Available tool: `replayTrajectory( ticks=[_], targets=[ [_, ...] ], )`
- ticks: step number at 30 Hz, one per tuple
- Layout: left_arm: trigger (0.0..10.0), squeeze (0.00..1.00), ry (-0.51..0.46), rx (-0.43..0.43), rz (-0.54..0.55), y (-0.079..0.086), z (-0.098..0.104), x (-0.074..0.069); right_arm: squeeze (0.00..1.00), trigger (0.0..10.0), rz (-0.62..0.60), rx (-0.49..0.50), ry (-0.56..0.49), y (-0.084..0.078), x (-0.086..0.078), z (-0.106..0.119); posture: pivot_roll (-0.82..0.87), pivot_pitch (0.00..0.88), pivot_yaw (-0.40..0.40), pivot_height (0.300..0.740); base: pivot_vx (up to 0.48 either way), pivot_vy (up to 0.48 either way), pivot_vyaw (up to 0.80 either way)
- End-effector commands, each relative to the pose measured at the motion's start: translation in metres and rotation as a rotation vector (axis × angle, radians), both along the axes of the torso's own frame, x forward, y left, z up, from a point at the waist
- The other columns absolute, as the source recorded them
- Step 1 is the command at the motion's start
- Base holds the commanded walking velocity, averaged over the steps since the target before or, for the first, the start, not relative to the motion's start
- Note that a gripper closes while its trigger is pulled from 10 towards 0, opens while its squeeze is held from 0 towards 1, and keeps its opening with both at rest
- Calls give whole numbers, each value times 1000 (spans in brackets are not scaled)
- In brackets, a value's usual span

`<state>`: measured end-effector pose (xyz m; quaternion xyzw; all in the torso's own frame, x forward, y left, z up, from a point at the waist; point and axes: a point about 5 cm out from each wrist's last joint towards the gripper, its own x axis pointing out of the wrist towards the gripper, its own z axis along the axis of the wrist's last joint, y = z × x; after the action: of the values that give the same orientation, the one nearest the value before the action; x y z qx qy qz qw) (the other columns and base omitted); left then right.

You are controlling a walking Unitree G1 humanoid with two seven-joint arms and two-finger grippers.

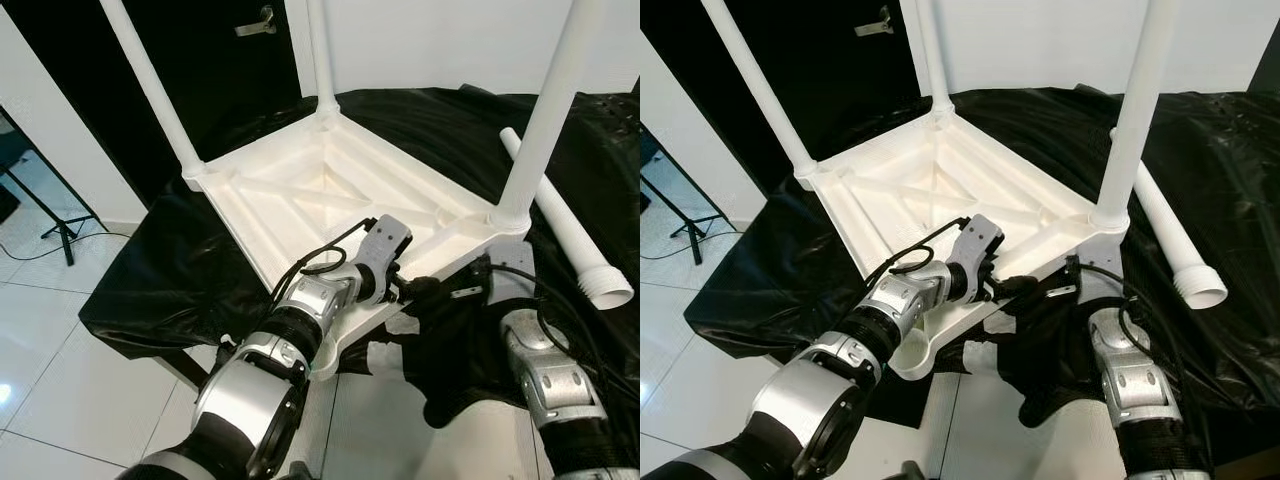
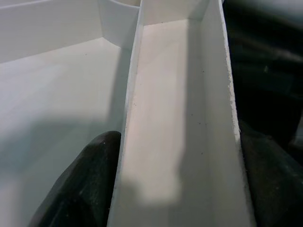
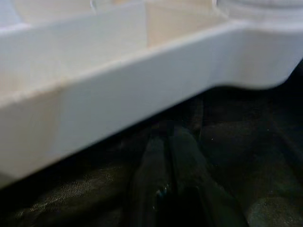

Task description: Building children table

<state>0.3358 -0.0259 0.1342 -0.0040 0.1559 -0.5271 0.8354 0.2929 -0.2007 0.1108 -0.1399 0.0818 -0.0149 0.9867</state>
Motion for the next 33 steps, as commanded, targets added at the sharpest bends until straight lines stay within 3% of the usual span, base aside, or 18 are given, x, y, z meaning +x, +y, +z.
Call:
replayTrajectory(
  ticks=[1, 2, 7, 10, 21, 22, 24, 25, 26, 29, 30, 31, 32, 33],
  targets=[
    [5961, 0, 63, -293, -97, -32, 16, -18, 0, 10000, 8, 10, 7, 3, 1, -2, 25, 0, 94, 740, 0, 0, 0],
    [10000, 0, 44, -282, -75, -28, 16, -16, 0, 10000, 13, 11, 1, 5, 0, -1, 26, 0, 94, 740, 0, 0, 0],
    [10000, 0, 31, -253, -26, -15, 13, -8, 0, 10000, 37, 20, 14, 17, -7, -5, 24, 0, 94, 740, 0, 0, 0],
    [10000, 0, 19, -192, 14, -7, 7, -5, 0, 10000, 63, 35, 37, 28, -14, -12, 23, 0, 93, 740, 0, 0, 0],
    [10000, 0, 1, -153, 28, -16, 7, -7, 0, 10000, 76, 42, 24, 30, -12, -7, 17, 0, 89, 740, 0, 0, 0],
    [10000, 188, -9, -137, 33, -17, 7, -7, 0, 10000, 77, 44, 20, 30, -12, -5, 15, 0, 88, 740, 0, 0, 0],
    [10000, 188, -9, -137, 33, -17, 7, -7, 0, 10000, 77, 44, 20, 30, -12, -5, 15, 0, 88, 740, 0, 0, 0],
    [10000, 298, -11, -130, 37, -17, 6, -7, 0, 10000, 78, 45, 19, 31, -12, -5, 15, 0, 88, 740, 0, 0, 0],
    [10000, 1000, -1, -126, 42, -17, 4, -7, 0, 10000, 85, 54, 21, 35, -15, -4, 12, 0, 88, 740, 0, 0, 0],
    [10000, 1000, 3, -128, 41, -19, 4, -8, 0, 10000, 94, 60, 25, 39, -17, -5, 12, 0, 88, 740, 0, 0, 0],
    [10000, 271, 8, -140, 42, -21, 5, -9, 0, 10000, 97, 62, 28, 41, -18, -5, 11, 0, 89, 740, 0, 0, 0],
    [10000, 271, 8, -140, 42, -21, 5, -9, 0, 10000, 97, 62, 28, 41, -18, -5, 11, 0, 89, 740, 0, 0, 0],
    [10000, 0, 14, -152, 41, -23, 6, -10, 0, 10000, 99, 63, 31, 42, -18, -6, 11, 0, 89, 740, 0, 0, 0],
    [10000, 0, 11, -179, 38, -25, 10, -10, 0, 10000, 102, 65, 34, 44, -19, -7, 10, 0, 91, 740, 0, 0, 0]
  ],
)
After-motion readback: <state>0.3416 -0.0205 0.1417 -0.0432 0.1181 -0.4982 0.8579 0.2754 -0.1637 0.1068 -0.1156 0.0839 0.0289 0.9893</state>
